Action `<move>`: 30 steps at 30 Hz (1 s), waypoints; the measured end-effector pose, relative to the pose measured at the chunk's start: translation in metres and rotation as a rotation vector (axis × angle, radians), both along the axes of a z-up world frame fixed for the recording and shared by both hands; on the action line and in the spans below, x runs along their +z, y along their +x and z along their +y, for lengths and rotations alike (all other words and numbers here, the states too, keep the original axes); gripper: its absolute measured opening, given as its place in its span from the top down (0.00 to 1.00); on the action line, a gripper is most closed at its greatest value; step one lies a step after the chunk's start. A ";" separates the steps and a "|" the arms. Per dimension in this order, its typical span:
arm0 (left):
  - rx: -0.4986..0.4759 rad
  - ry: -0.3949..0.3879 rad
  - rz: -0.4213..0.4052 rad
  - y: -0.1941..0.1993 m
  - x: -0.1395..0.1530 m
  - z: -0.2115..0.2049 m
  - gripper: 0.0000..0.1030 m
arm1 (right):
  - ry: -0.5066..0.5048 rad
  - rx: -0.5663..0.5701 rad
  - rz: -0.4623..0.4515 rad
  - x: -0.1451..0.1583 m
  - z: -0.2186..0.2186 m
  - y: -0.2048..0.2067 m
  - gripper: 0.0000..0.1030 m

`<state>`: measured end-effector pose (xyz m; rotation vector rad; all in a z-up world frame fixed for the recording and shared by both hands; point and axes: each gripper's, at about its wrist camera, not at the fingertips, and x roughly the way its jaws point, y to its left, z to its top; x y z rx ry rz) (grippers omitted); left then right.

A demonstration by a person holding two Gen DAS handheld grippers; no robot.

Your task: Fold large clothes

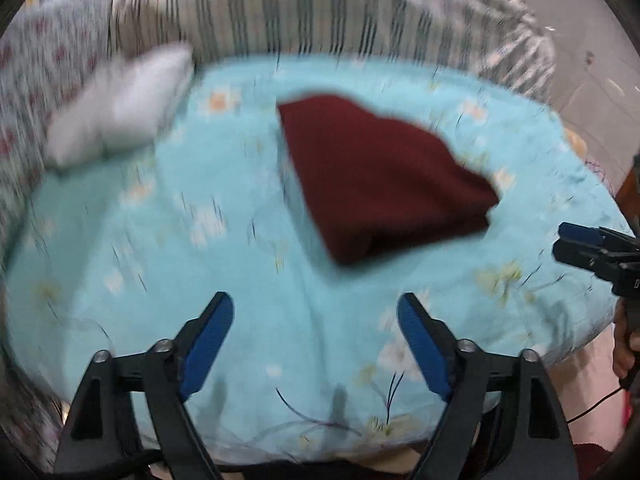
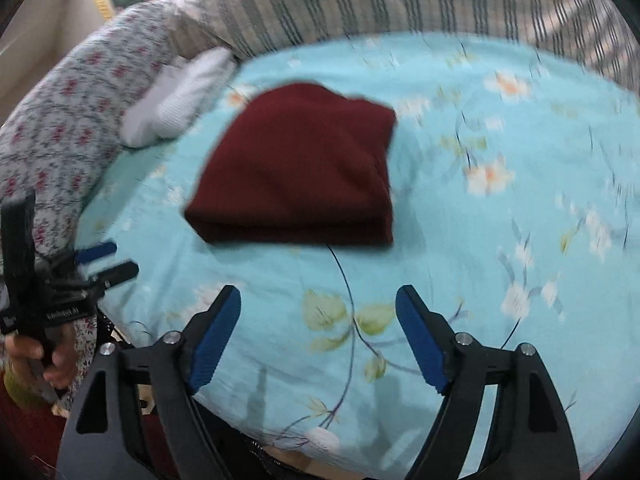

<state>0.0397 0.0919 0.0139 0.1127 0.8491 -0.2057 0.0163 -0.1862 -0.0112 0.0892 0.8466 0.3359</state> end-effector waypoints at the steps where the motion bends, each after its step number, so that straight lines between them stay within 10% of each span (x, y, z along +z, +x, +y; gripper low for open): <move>1: -0.007 0.006 -0.015 0.002 0.007 -0.001 0.01 | 0.001 0.018 -0.023 0.010 0.001 -0.002 0.14; 3: -0.023 0.020 -0.019 0.007 0.016 -0.006 0.00 | 0.004 0.038 -0.033 0.015 0.001 -0.001 0.01; 12: 0.008 0.218 0.094 0.035 -0.030 -0.028 0.01 | 0.008 0.016 0.047 -0.013 0.004 0.020 0.00; 30: 0.016 0.178 0.068 0.068 -0.017 -0.043 0.01 | -0.018 0.055 0.059 -0.012 0.010 0.067 0.00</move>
